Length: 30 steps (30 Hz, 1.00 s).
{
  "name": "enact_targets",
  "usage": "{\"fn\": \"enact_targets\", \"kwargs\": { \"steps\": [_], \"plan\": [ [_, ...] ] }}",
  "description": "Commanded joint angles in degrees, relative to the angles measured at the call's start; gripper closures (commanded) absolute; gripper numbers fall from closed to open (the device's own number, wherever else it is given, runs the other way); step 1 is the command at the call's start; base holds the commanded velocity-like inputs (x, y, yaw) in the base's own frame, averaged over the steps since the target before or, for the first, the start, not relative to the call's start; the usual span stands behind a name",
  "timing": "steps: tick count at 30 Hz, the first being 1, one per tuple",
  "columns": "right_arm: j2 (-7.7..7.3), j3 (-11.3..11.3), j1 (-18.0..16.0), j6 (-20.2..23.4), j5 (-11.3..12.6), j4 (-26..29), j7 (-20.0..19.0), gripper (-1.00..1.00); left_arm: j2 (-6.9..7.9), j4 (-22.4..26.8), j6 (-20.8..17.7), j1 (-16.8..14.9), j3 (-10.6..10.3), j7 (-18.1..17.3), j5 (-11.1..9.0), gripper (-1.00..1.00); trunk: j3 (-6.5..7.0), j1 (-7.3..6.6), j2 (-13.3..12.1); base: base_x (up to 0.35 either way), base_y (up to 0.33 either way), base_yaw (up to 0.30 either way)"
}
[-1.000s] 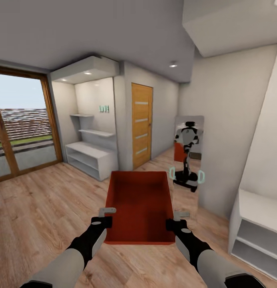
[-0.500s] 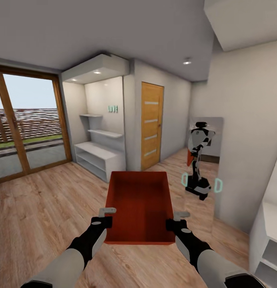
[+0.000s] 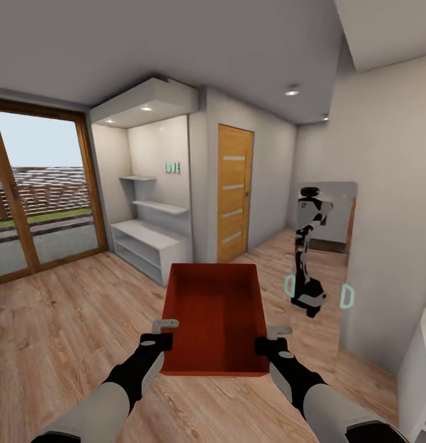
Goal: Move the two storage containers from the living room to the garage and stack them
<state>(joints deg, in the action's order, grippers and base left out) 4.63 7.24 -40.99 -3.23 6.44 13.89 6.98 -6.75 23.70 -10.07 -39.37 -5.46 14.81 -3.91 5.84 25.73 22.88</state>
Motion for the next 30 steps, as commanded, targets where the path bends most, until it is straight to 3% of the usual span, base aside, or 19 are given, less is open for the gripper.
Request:
{"fn": "enact_targets", "kwargs": {
  "steps": [1,30],
  "plan": [
    [-0.23,-1.39,-0.06,-1.07,0.15,0.17,0.05,1.0,0.75,-0.01,-0.39,0.0,1.54,0.7,-0.93,1.0,-0.02,0.05,0.04,0.323,0.0,0.0],
    [-0.22,-1.35,-0.06,-1.34,0.15,0.17,0.05,1.0,0.77,-0.05,-0.56,0.0,1.59,0.68,-0.93,1.0,-0.02,0.05,0.04,0.323,0.025,0.0]
  ]
}}
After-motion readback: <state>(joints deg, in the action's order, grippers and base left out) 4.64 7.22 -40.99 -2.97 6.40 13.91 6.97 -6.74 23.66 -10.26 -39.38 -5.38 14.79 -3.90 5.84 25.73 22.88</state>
